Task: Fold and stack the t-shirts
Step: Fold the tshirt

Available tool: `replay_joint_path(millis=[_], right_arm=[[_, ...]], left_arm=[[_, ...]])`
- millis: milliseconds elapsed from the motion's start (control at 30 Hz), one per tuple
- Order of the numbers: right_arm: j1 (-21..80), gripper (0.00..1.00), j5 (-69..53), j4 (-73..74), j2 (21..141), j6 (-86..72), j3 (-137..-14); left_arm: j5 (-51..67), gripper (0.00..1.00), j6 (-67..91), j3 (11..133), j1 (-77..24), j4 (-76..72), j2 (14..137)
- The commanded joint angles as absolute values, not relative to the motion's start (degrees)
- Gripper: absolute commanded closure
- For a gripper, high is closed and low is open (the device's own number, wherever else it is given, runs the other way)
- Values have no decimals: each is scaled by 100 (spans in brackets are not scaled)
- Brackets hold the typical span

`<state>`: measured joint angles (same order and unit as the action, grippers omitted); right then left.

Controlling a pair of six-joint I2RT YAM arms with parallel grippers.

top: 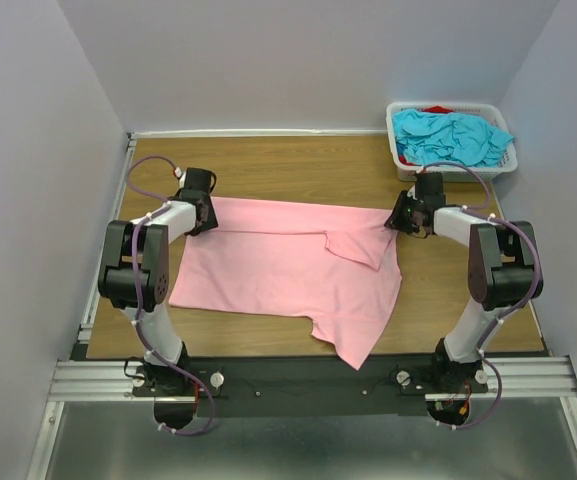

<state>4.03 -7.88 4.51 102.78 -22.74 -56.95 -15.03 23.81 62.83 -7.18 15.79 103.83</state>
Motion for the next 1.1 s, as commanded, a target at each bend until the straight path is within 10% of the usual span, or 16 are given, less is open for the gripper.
replay_joint_path(millis=[0, 333, 1067], right_arm=[[395, 69, -387, 633, 10441, -2074, -5818], [790, 66, -361, 1133, 9888, -1837, -6284], [1512, 60, 1274, 1529, 11478, -1371, -7311]], left_arm=[[-1670, 46, 2399, 6143, -536, 1591, 10248], [-2004, 37, 2654, 6284, -1133, 1749, 9308], [-1573, 36, 2505, 7409, -1178, 1740, 11364]])
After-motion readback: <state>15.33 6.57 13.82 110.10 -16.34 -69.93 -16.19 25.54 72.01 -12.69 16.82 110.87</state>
